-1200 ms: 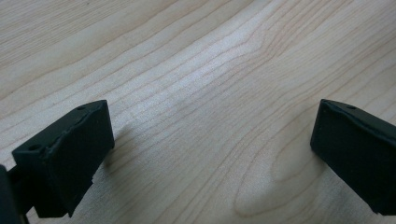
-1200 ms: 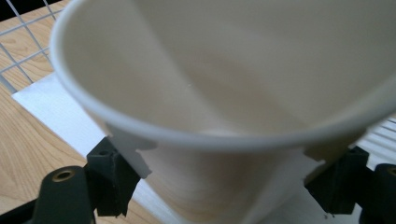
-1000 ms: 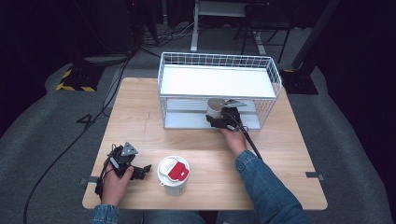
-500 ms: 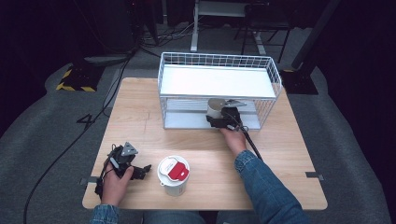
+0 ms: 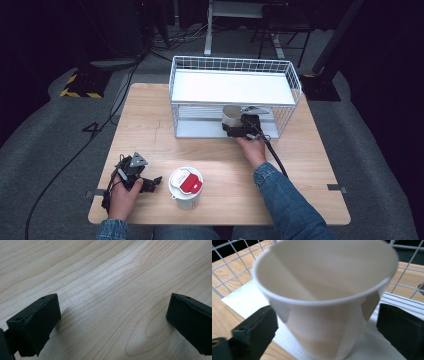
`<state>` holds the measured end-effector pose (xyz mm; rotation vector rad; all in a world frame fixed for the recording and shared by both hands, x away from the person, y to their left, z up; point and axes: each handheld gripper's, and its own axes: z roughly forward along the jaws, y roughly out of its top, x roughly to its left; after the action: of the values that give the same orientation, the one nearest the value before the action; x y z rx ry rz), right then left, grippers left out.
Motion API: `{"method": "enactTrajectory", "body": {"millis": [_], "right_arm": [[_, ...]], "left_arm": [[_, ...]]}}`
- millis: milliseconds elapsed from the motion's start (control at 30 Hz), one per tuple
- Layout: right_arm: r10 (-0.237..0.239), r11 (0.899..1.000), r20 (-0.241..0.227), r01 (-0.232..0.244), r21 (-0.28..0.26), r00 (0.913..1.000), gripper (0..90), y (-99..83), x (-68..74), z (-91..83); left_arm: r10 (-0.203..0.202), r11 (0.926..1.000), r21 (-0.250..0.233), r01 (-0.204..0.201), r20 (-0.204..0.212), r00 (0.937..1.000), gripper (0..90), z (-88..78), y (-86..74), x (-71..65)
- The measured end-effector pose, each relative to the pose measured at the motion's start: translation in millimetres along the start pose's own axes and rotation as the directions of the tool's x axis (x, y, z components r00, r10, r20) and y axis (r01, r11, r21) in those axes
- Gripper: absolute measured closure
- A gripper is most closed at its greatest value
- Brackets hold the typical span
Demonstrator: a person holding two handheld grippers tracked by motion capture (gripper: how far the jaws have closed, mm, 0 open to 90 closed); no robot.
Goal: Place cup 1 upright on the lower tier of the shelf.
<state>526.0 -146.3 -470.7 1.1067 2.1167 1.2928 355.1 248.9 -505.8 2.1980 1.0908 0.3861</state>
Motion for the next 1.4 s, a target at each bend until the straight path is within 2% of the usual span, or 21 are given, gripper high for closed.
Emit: {"method": "enactTrajectory", "body": {"millis": [67, 133, 167, 200, 300, 467, 567, 733, 1067, 1400], "right_arm": [[0.005, 1.000, -0.005, -0.005, 0.005, 1.0000, 0.3, 0.4, 1.2, -4.1], [-0.010, 1.000, -0.011, 0.010, -0.005, 0.9999, 0.3, 0.0, 1.3, -7.2], [0.007, 1.000, -0.014, -0.007, 0.004, 0.9999, 0.3, -1.0, 3.3, -10.8], [-0.006, 1.000, -0.013, 0.006, -0.002, 0.9999, 0.3, -1.6, 2.5, -12.2], [0.007, 1.000, -0.019, -0.007, 0.012, 0.9998, 0.3, -3.9, 2.6, -19.6], [-0.001, 1.000, -0.026, 0.002, 0.007, 0.9997, 0.3, -4.5, 3.3, -31.1], [-0.010, 1.000, -0.034, 0.010, 0.012, 0.9994, 0.3, -4.2, 4.6, -39.0], [-0.050, 0.999, -0.041, 0.051, 0.018, 0.9979, 0.3, -2.5, 7.2, -53.2], [-0.064, 0.998, -0.068, 0.064, 0.000, 0.9956, 0.3, 0.6, 4.9, -94.6], [-0.082, 0.997, -0.063, 0.082, 0.000, 0.9946, 0.3, -10.7, -5.1, -137.5]], "left_arm": [[0.002, 1.0000, 0.000, -0.002, 0.000, 1.0000, 0.1, 0.0, 0.0, 0.1], [0.003, 1.0000, 0.000, -0.003, -0.001, 1.0000, 0.1, -0.1, 0.1, 0.2], [0.004, 1.0000, 0.001, -0.004, -0.001, 1.0000, 0.1, -0.1, 0.1, 0.2], [0.006, 1.0000, 0.001, -0.006, -0.002, 1.0000, 0.1, -0.2, 0.1, 0.3], [0.004, 1.0000, 0.001, -0.004, -0.001, 1.0000, 0.1, -0.1, 0.1, 0.2], [0.003, 1.0000, 0.001, -0.003, -0.001, 1.0000, 0.1, -0.1, 0.1, 0.2], [0.006, 1.0000, 0.001, -0.006, -0.002, 1.0000, 0.1, -0.2, 0.1, 0.4], [0.007, 1.0000, 0.002, -0.007, 0.004, 1.0000, 0.1, -0.1, 0.1, 1.1], [0.009, 1.0000, 0.003, -0.009, 0.003, 1.0000, 0.1, -0.2, 0.4, 1.6], [0.010, 1.0000, 0.001, -0.010, 0.000, 1.0000, 0.1, 0.1, 0.6, 2.1]]}}
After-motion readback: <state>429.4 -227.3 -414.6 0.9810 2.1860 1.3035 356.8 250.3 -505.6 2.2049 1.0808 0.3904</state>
